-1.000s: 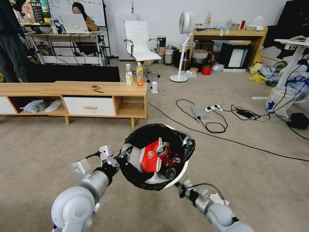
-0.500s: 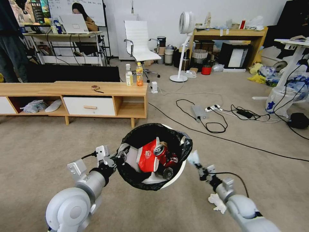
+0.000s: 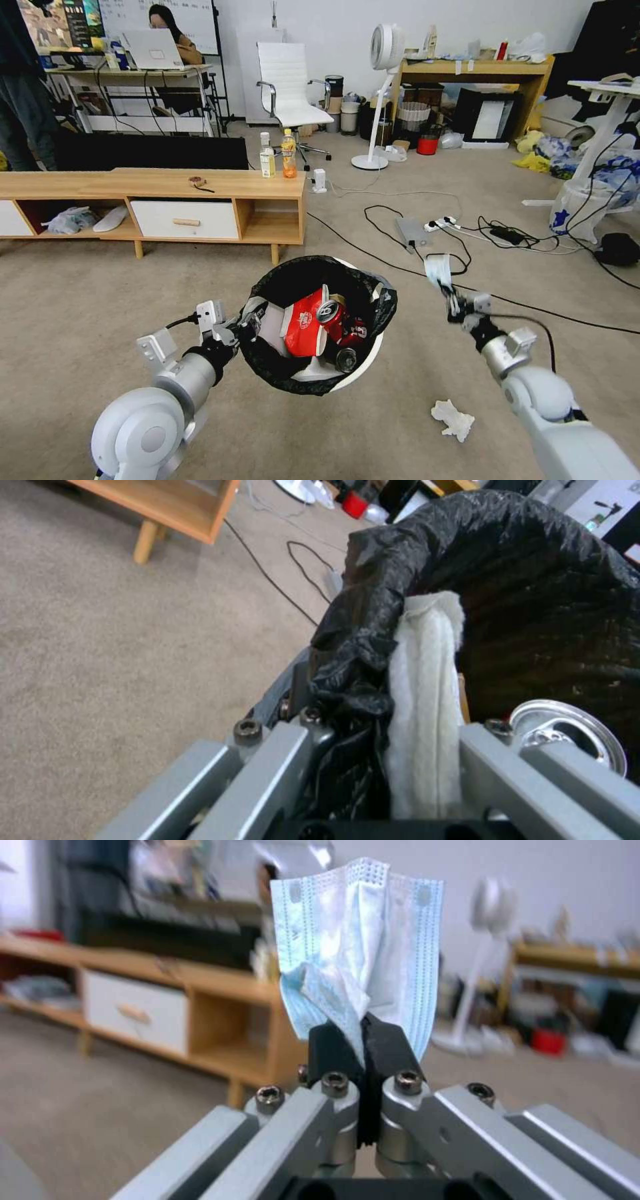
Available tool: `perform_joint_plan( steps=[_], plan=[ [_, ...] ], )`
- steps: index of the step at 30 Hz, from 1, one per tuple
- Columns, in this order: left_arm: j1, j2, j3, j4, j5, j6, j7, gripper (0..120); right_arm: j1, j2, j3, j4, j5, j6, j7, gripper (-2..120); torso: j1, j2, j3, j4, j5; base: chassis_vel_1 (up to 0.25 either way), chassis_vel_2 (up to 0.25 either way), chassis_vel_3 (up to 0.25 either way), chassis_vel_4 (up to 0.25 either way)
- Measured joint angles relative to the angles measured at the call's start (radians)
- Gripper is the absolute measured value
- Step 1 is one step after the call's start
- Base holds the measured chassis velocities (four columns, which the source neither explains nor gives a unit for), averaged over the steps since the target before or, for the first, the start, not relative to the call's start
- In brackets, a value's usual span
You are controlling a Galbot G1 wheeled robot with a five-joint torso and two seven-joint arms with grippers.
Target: Pick up the trash bin and place the garbage on the floor into it.
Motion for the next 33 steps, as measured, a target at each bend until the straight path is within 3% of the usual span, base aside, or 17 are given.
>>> perform_joint_plan(
  steps=[3, 13, 24, 33],
  plan=[
    [0.001, 0.001, 0.002, 0.004, 0.000, 0.001, -0.001, 7, -0.002, -0.033, -0.031, 0.156, 0.048, -0.021, -0.002, 0, 0.000, 0.000, 0.000, -0.0003, 0.0000, 0.000, 0.000, 0.000, 0.000],
    [0.002, 0.007, 0.014, 0.021, 0.004, 0.002, -0.005, 7, 0.021, -0.106, -0.141, 0.325, 0.132, -0.004, -0.083, 0, 0.000, 0.000, 0.000, -0.0002, 0.0000, 0.000, 0.000, 0.000, 0.000],
    [0.003, -0.007, 0.052, 0.055, 0.030, 0.002, -0.006, 7, -0.008, -0.162, -0.314, 0.358, 0.121, 0.039, -0.181, 0, 0.000, 0.000, 0.000, -0.0003, 0.0001, 0.000, 0.000, 0.000, 0.000],
    [-0.002, -0.007, 0.054, 0.075, 0.031, 0.002, -0.006, 7, -0.007, -0.179, -0.370, 0.360, 0.117, 0.039, -0.184, 0, 0.000, 0.000, 0.000, -0.0003, 0.0001, 0.000, 0.000, 0.000, 0.000]
  ],
)
